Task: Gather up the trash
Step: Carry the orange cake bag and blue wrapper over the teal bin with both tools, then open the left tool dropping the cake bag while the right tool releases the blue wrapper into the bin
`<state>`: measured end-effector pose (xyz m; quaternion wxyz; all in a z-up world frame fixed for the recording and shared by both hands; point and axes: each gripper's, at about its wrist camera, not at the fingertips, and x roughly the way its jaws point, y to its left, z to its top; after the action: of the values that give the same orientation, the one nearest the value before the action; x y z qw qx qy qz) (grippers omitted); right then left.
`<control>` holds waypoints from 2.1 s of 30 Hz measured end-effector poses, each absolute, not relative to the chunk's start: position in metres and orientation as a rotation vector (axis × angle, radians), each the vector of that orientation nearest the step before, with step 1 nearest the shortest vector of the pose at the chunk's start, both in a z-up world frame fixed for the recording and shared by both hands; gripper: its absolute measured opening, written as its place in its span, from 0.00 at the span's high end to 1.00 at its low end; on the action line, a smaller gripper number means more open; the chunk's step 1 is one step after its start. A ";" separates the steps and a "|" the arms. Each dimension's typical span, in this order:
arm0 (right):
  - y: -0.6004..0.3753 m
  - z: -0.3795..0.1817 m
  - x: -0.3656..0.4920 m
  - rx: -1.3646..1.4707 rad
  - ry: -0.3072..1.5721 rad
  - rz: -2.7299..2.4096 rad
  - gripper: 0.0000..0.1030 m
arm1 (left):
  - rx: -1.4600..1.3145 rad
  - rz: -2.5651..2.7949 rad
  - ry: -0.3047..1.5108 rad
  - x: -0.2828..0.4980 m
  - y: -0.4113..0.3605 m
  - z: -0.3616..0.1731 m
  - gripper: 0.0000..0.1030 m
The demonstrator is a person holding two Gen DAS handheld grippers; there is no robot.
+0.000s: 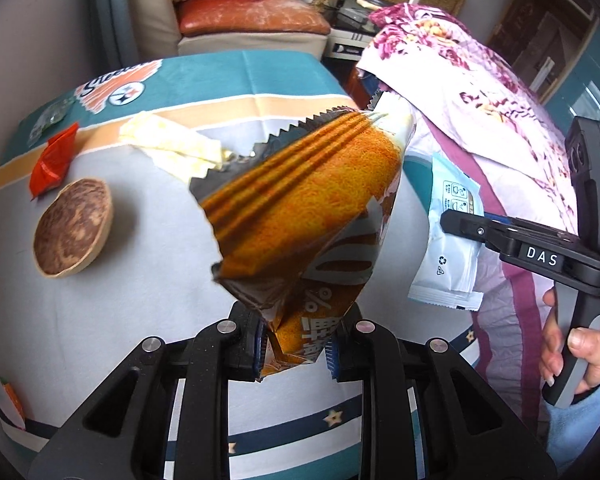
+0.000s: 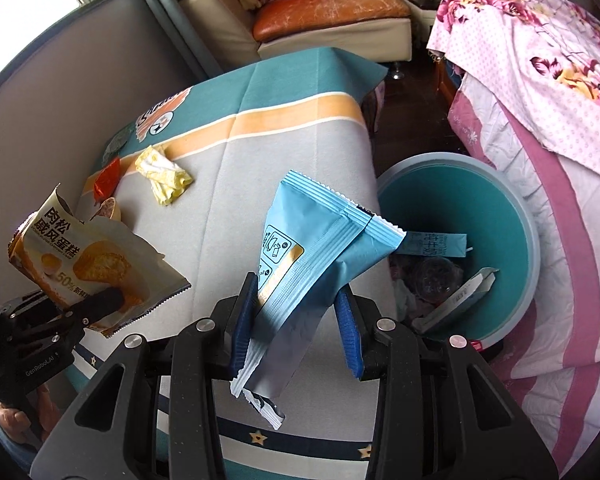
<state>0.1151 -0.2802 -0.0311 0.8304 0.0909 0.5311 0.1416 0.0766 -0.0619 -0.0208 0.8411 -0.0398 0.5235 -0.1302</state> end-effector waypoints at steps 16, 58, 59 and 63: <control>-0.415 -0.020 0.124 0.260 1.057 0.106 0.65 | -0.037 -0.483 1.161 0.145 -0.217 -0.026 0.77; -0.429 -0.048 0.157 0.241 1.141 0.019 0.64 | -0.077 -0.419 1.182 0.186 -0.223 -0.057 0.11; -0.427 -0.049 0.159 0.238 1.147 0.019 0.64 | -0.078 -0.411 1.185 0.186 -0.219 -0.058 0.11; -0.418 -0.053 0.161 0.230 1.168 0.022 0.63 | -0.091 -0.393 1.188 0.185 -0.205 -0.059 0.11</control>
<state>0.1613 -0.4179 -0.0532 0.8280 0.1084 0.5501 0.0104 0.1846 -0.2046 -0.0585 0.8095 -0.0425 0.5560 -0.1837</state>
